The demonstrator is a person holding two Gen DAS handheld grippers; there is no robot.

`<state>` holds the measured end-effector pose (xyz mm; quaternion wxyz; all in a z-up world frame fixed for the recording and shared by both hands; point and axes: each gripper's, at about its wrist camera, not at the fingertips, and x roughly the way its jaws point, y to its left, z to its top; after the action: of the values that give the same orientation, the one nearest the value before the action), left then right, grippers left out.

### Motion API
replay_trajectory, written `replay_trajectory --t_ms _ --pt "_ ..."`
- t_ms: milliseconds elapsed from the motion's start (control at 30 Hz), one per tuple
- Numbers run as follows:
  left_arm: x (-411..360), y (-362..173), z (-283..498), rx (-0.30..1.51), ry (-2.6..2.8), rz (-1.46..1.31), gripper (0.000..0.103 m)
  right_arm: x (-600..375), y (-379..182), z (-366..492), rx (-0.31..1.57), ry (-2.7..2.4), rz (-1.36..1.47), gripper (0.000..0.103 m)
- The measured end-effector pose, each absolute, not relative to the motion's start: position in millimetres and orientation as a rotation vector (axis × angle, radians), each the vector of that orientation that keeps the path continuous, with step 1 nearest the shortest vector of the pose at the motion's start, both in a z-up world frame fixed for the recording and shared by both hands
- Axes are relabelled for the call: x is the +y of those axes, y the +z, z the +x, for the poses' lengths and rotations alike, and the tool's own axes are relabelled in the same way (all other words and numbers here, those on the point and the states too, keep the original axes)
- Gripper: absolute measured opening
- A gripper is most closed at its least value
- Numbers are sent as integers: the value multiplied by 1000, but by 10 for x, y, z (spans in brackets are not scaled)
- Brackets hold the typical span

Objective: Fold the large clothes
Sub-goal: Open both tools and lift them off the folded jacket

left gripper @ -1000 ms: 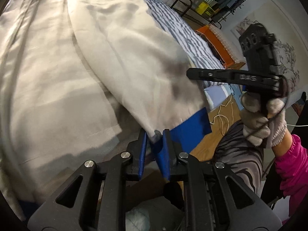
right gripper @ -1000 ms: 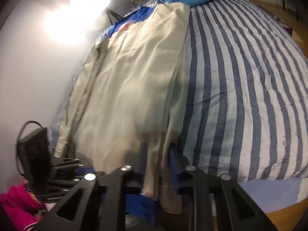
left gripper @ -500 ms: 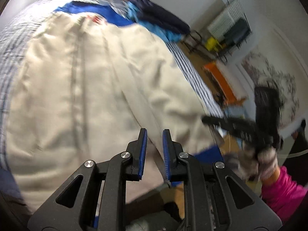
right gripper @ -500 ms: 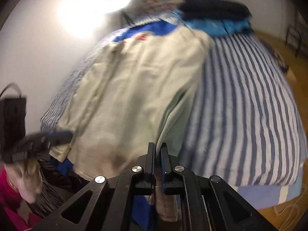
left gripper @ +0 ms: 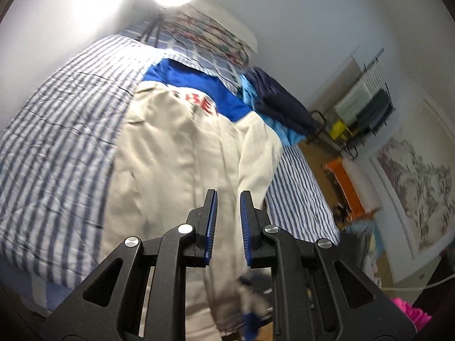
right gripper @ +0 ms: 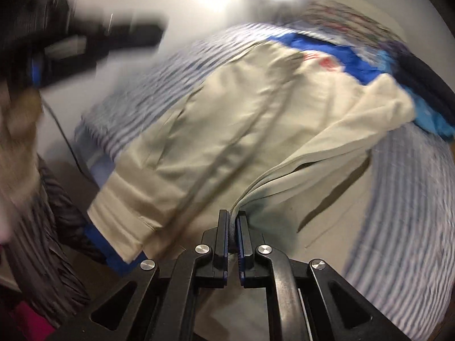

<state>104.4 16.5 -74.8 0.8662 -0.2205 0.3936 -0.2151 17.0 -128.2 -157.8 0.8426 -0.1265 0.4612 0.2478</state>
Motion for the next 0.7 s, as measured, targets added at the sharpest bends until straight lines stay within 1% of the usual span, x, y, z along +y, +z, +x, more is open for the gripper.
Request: replay_trajectory --t_ms 100,167,233,267,300,333,367,433,533,600,667,700 --pt "304 -704 1103 819 -428 -472 14 -1027 -1888 205 1014 531 -379 3" --pt "355 -688 1160 813 -417 -469 14 -1003 -1979 220 1025 535 -398 3" --pt "393 -691 1213 814 -411 -474 14 -1049 -1951 221 1033 570 -389 5" --pt "412 -695 1235 816 -408 -480 14 -1090 -1913 213 1032 595 -369 11" --pt "422 -696 1241 818 -407 -481 14 -1139 -1876 207 1035 616 -346 25" --pt "430 -699 1263 821 -406 -480 14 -1192 -1831 192 1044 641 -320 31" --pt "429 -702 1284 823 -405 -476 14 -1262 -1757 151 1026 659 -302 35" --pt "413 -695 1342 828 -402 -462 14 -1392 -1622 90 985 672 -282 36" --pt "374 -686 1443 836 -402 -438 14 -1713 -1406 155 947 664 -175 41" --pt "346 -681 1499 839 -405 -422 14 -1898 -1306 254 919 625 -115 51" --pt "322 -682 1563 842 -411 -405 14 -2142 -1199 439 874 555 -52 57" --pt "318 -697 1597 847 -412 -400 14 -2241 -1154 546 857 534 -22 57"
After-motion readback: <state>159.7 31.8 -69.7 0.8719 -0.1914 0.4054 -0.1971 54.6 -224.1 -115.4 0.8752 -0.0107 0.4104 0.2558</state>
